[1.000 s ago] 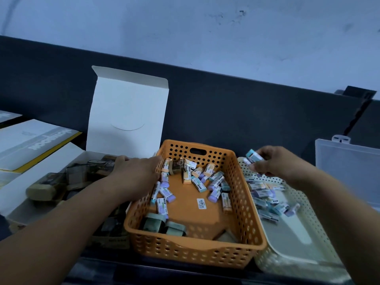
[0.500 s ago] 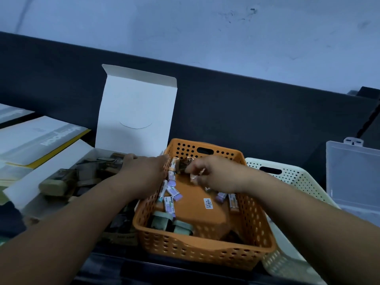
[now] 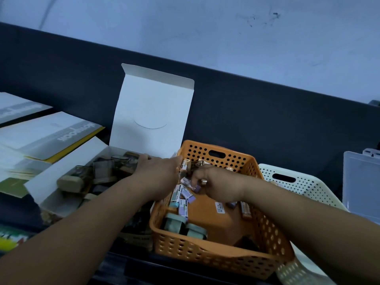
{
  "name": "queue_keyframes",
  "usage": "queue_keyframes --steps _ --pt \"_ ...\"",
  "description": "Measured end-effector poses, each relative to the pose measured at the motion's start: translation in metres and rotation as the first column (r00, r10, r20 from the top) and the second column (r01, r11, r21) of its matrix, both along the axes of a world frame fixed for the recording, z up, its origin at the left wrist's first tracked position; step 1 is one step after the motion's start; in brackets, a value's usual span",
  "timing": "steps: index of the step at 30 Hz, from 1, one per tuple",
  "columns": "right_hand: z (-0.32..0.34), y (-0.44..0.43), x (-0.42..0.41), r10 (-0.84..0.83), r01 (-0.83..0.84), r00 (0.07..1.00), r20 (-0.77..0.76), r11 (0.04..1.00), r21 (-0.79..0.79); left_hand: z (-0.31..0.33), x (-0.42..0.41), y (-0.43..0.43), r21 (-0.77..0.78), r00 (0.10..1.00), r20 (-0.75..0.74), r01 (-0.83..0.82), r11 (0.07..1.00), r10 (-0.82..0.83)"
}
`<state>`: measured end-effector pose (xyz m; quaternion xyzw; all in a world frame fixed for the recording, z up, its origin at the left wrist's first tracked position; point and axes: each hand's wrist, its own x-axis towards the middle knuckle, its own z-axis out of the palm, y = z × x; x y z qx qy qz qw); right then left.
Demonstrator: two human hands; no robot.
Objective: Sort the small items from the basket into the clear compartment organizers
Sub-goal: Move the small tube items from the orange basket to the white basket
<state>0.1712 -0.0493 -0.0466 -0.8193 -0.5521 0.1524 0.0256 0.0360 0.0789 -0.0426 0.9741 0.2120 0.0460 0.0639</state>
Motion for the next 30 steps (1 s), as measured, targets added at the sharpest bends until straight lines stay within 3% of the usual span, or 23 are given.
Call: queue_keyframes --steps 7,15,18,23,30 --pt "-0.007 0.008 -0.018 0.145 -0.139 0.989 0.029 0.98 -0.145 0.0 0.0 0.001 -0.018 1.0 -0.007 0.011 1.0 -0.011" --pt "0.003 -0.011 -0.009 -0.003 0.009 0.999 0.042 0.988 -0.152 -0.002 0.001 0.002 -0.052 1.0 0.013 0.021 0.998 -0.02" --pt "-0.002 -0.004 -0.008 0.026 -0.009 0.996 0.082 0.979 -0.202 -0.002 0.001 0.002 -0.04 1.0 -0.004 0.011 0.999 -0.012" --pt "-0.009 -0.004 -0.005 -0.086 0.086 0.996 0.001 0.996 -0.021 0.0 0.0 0.0 -0.055 1.0 0.0 0.012 0.998 -0.012" --pt "0.004 -0.002 -0.005 -0.149 0.144 0.989 -0.007 0.964 -0.225 0.0 0.0 0.0 -0.06 1.0 -0.009 0.01 0.998 -0.011"
